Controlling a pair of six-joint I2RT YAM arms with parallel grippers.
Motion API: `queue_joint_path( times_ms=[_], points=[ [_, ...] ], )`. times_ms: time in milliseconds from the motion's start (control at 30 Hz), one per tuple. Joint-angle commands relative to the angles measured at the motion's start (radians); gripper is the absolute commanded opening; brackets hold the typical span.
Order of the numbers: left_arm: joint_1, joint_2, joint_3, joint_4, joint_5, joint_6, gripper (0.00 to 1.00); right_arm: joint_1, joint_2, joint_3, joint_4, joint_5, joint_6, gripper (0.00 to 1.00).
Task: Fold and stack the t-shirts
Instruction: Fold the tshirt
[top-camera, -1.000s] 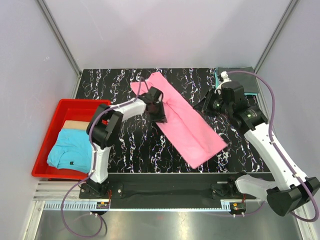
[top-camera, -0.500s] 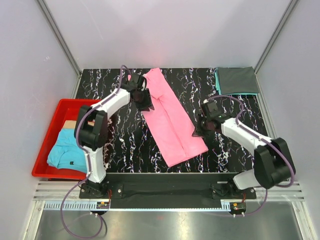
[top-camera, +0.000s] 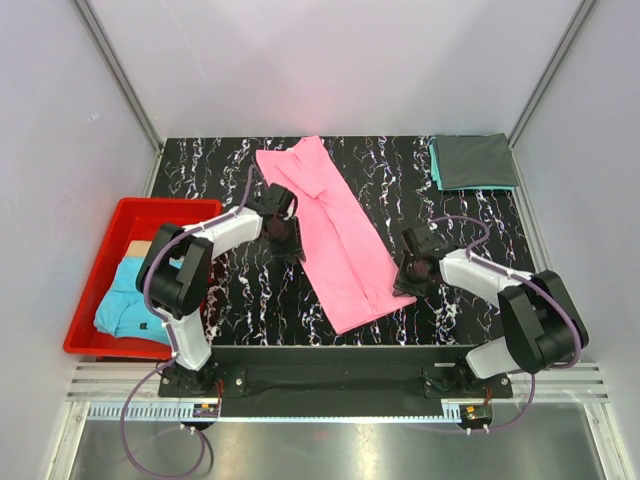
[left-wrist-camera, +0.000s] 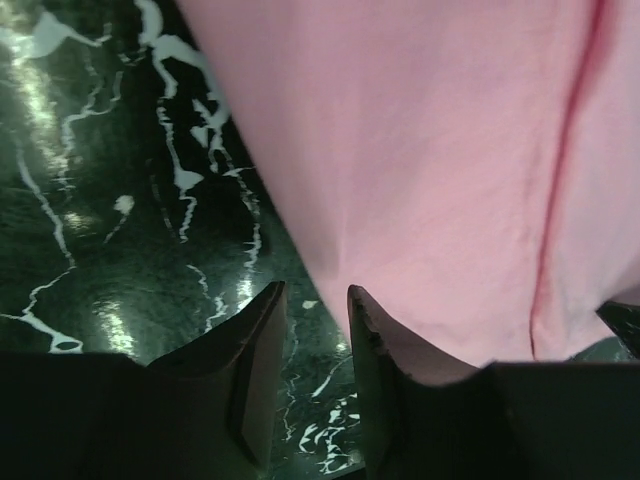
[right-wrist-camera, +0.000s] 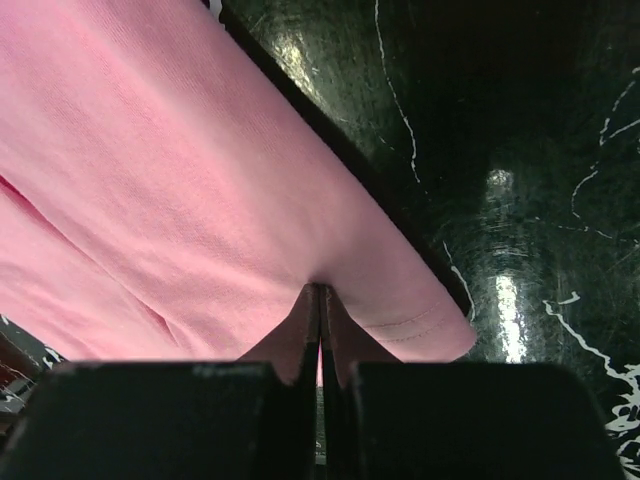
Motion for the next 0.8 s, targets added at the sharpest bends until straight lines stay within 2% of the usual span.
queue_joint_path(
  times_ms=[0, 133, 267, 433, 533, 600, 633, 733, 767],
  points=[
    [0.02, -0.003, -0.01, 0.012, -0.107, -0.019, 0.36, -0.003, -0.039, -0.067, 0.025, 0.078, 0.064, 0.0],
    [0.075, -0.012, 0.029, 0.037, -0.083, -0.012, 0.36, 0.022, -0.138, -0.15, 0.063, 0.052, 0.115, 0.0],
    [0.092, 0.017, 0.17, 0.037, -0.087, 0.035, 0.36, 0.074, -0.218, -0.174, 0.109, -0.003, 0.178, 0.0],
    [0.116, 0.141, 0.327, 0.132, -0.07, 0.034, 0.35, 0.088, -0.253, -0.139, 0.077, -0.006, 0.215, 0.0],
    [0.132, 0.237, 0.416, 0.123, -0.049, 0.026, 0.34, 0.088, -0.285, -0.087, 0.014, 0.001, 0.206, 0.0],
    [0.139, 0.273, 0.431, 0.153, -0.02, 0.031, 0.34, 0.088, -0.293, -0.058, -0.009, 0.001, 0.189, 0.0],
    [0.147, 0.297, 0.437, 0.167, -0.008, 0.035, 0.28, 0.086, -0.296, -0.041, -0.01, -0.003, 0.184, 0.0],
    [0.162, 0.339, 0.454, 0.163, -0.007, 0.043, 0.21, 0.086, -0.308, -0.023, 0.0, -0.011, 0.175, 0.0],
    [0.165, 0.348, 0.465, 0.149, -0.021, 0.043, 0.16, 0.086, -0.304, -0.018, 0.0, -0.008, 0.167, 0.0]
  ],
)
